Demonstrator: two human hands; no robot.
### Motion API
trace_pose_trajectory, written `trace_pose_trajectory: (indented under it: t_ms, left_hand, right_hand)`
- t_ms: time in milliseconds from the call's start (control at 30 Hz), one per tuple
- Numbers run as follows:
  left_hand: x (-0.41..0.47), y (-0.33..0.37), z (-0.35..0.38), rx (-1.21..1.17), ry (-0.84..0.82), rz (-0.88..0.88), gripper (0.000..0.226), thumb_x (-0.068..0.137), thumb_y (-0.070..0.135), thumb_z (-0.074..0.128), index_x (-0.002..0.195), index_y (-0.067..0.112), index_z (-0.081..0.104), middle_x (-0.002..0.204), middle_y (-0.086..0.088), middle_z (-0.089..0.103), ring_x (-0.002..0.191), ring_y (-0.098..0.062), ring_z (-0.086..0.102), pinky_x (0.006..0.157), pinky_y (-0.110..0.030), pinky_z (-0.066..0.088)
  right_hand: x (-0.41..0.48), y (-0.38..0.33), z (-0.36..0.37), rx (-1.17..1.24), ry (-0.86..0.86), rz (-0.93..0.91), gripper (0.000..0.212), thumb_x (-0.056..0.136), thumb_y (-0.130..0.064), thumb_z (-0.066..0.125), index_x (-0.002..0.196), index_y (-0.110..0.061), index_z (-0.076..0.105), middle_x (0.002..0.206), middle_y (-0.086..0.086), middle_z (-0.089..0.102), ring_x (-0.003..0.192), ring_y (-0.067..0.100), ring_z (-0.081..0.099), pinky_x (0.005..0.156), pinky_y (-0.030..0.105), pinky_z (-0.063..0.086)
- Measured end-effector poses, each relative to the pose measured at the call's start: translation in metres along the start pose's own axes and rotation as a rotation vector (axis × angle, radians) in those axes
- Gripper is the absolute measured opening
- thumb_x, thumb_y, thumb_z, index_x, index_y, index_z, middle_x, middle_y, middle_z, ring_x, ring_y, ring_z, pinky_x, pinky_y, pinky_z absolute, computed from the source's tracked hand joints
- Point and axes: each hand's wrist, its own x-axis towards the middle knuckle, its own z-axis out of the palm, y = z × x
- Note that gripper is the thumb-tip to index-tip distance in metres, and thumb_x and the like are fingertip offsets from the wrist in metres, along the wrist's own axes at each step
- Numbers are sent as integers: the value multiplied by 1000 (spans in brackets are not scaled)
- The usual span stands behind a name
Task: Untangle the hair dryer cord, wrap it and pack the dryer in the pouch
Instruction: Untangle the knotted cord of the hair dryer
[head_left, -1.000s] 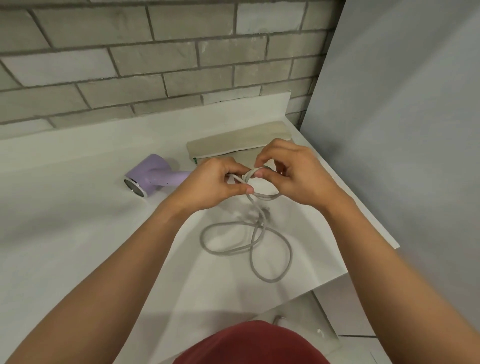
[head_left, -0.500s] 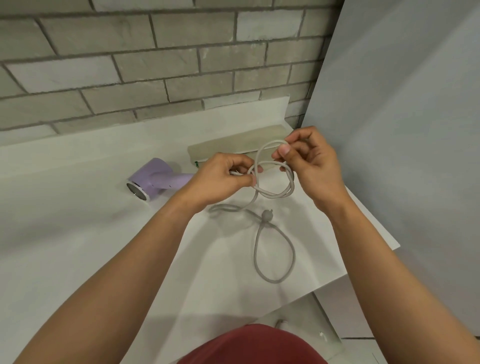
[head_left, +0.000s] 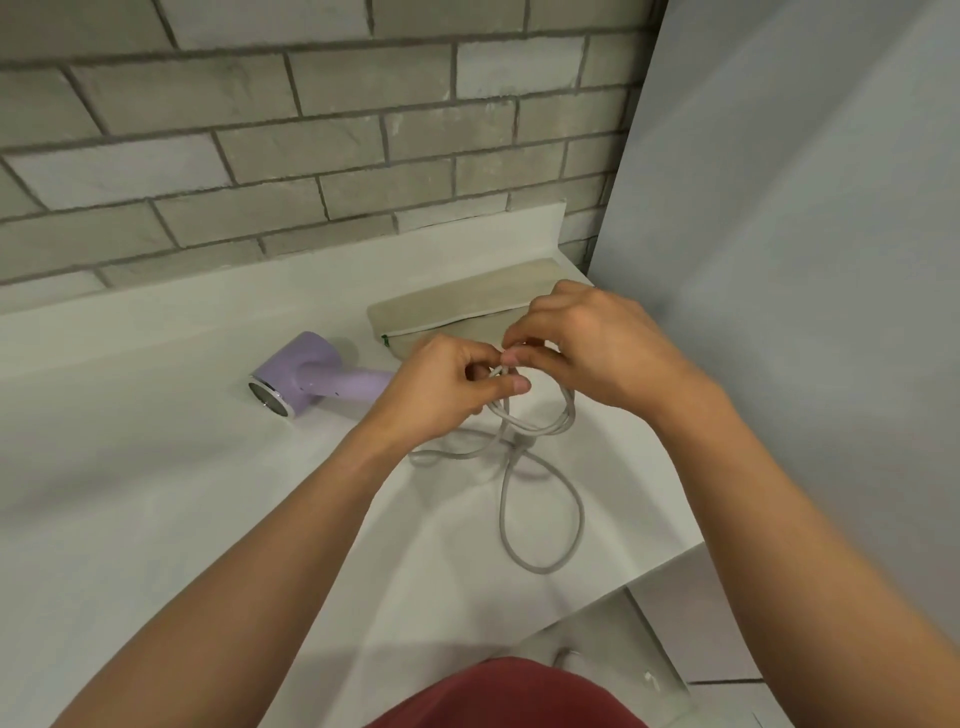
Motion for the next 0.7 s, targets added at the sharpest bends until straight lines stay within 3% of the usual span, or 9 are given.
trace_pose_trajectory:
  t_ms: [100,200,267,367,467,600,700]
  left_hand:
    - [-4,-1,4,-84,-41,-41,19,75,38,90,73,25,76,58,2,56,55,-9,49,56,-19,38]
    - [-6,-3,5,-81,0,-39,15,76,42,88,81,30,80,77,3,71,67,-9,58,69,-27,46]
    - [-5,-2,4,-31,39,-16,10,81,40,85,87,32,82,84,7,72,73,-5,62,74,-24,48]
    - [-3,-1,3,41,69,7,5,86,38,81,86,33,81,80,11,66,72,0,59,69,-14,42]
    - [-1,-1,0,126,67,31,10,88,39,79,78,38,78,77,9,61,73,-4,59,68,-18,42]
    - [-2,-3,2,208,76,61,13,89,39,78,89,27,83,74,7,53,72,-7,55,64,-16,37]
    - [-3,-6,4,254,89,80,14,88,38,79,92,26,84,74,8,52,73,-9,55,66,-22,40]
  right_hand:
    - [-2,1,6,213,228,142,23,101,-47,58,104,-31,74,91,-14,73,88,10,65,70,37,54]
    - [-6,1,10,563,421,343,13,103,-37,63,103,-27,72,81,-15,74,77,7,68,71,32,55]
    - [-8,-2,13,661,501,410,12,104,-37,63,101,-27,70,82,-14,76,79,9,69,74,30,55]
    - [-10,-1,15,765,551,498,10,104,-37,63,99,-29,68,83,-12,77,81,4,69,75,24,53]
    - [-13,10,16,712,480,548,11,102,-38,66,94,-31,70,82,-13,76,83,5,68,71,28,53]
    - [-15,17,13,527,393,488,11,102,-34,64,97,-30,73,88,-22,71,84,2,63,71,15,43]
    - [-16,17,14,354,358,394,15,103,-30,63,107,-23,76,97,-18,68,91,11,60,80,24,48]
